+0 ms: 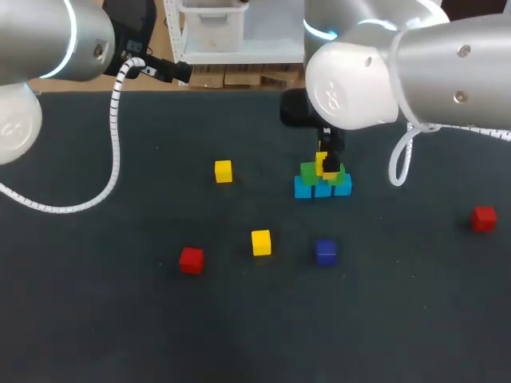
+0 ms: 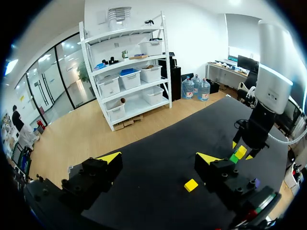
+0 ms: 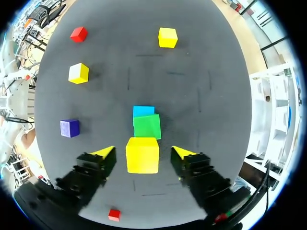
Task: Place the blue cubes, place green cubes on the blue cubes, place the yellow cubes on the green cubes, then place the red cubes on the yellow cubes, and place purple cube on the red cubes.
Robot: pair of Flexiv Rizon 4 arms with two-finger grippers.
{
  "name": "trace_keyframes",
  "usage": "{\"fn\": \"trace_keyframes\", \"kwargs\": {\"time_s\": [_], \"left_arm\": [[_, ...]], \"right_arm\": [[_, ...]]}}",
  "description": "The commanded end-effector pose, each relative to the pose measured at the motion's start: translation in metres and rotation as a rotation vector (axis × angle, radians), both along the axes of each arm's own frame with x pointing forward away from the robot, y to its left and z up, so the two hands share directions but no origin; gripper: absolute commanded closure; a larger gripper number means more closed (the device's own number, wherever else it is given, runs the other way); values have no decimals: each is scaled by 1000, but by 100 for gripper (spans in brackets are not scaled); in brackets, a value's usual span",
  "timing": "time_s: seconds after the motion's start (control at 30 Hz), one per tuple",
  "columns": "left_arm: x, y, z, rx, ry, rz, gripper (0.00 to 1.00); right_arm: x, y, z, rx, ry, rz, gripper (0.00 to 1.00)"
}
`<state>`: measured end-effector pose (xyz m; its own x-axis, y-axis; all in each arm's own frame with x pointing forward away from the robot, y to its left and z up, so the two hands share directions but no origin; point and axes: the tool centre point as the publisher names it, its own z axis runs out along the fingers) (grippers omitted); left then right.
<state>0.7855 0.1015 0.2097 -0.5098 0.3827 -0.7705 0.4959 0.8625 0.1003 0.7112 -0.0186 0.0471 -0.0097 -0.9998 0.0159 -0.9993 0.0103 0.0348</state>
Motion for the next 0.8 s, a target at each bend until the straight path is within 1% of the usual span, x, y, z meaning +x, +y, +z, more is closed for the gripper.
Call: {"fn": "trace_keyframes", "kwargs": {"time_s": [0.03, 0.2, 0.37, 0.47, 0.57, 0.6, 0.67, 0.7, 0.73, 0.8], "left_arm": [[1, 1, 0, -2, 0, -4, 0], [1, 1, 0, -2, 0, -4, 0], [1, 1, 0, -2, 0, -4, 0], [1, 1, 0, -2, 0, -4, 0], [1, 1, 0, -2, 0, -4, 0], [1, 1, 0, -2, 0, -4, 0], [1, 1, 0, -2, 0, -4, 0], [1, 1, 0, -2, 0, -4, 0], [1, 1, 0, -2, 0, -4, 0], [1, 1, 0, -2, 0, -4, 0]], "right_arm": [[0, 0, 0, 5, -1, -6, 0], [4, -3, 8, 25, -11, -39, 0], [3, -7, 16, 28, -23, -44, 0], [1, -11, 23, 47, -27, -50, 0], [0, -13, 23, 52, -26, -46, 0], [1, -14, 22, 52, -26, -46, 5], [1, -14, 21, 49, -26, -50, 19], [0, -15, 21, 50, -26, -53, 22], [-1, -16, 22, 54, -26, -59, 22], [-1, -18, 26, 64, -31, -69, 15]]}}
